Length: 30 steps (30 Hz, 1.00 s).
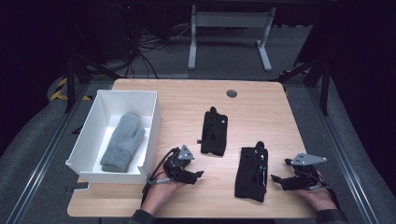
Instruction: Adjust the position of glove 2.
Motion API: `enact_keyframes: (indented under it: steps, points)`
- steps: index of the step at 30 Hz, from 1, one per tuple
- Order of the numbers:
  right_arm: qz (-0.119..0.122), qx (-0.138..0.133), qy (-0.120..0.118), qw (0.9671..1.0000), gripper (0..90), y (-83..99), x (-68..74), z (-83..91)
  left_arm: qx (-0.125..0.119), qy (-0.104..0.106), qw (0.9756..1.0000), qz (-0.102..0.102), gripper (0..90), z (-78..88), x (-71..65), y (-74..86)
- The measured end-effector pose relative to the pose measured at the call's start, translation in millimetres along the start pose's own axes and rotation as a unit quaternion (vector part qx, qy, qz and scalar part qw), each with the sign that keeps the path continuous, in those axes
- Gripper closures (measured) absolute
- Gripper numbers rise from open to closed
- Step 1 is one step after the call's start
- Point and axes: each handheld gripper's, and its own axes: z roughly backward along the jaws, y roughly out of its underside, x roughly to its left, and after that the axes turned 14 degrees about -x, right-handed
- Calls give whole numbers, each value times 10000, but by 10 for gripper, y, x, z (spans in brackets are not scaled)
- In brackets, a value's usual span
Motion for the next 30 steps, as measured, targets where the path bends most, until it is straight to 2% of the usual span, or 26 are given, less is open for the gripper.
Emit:
enact_keyframes:
  steps: [3,6,8,10,13,20,23,25,28,30]
  points:
    - [2,-31,12,10000,53,11,-3,-8,-40,63,9999,140,545,-42,67,-113]
    - [5,-27,7,10000,51,11,-3,-8,35,79,9998,154,785,-104,126,-229]
    - [2,-30,-1,10000,51,12,-3,-10,8,74,9998,189,900,-152,163,-308]
    - [3,-25,-6,10000,50,11,-4,-9,75,81,9998,189,900,-219,207,-392]
    - [-2,-31,-3,10000,50,12,-3,-10,43,46,9999,111,900,-335,269,-534]
    - [0,-32,0,10000,50,12,-3,-10,21,-58,10000,14,900,-560,396,-742]
    - [0,-32,-3,10000,50,12,-3,-10,-12,-127,9999,49,900,-664,467,-793]
    - [1,-31,-2,10000,50,12,-4,-10,31,-103,9999,67,900,-731,513,-814]
    - [-1,-32,-4,10000,51,12,-4,-10,-29,-38,9999,100,900,-822,557,-808]
    - [-2,-32,-4,10000,51,12,-3,-10,80,-32,9999,97,900,-905,578,-778]
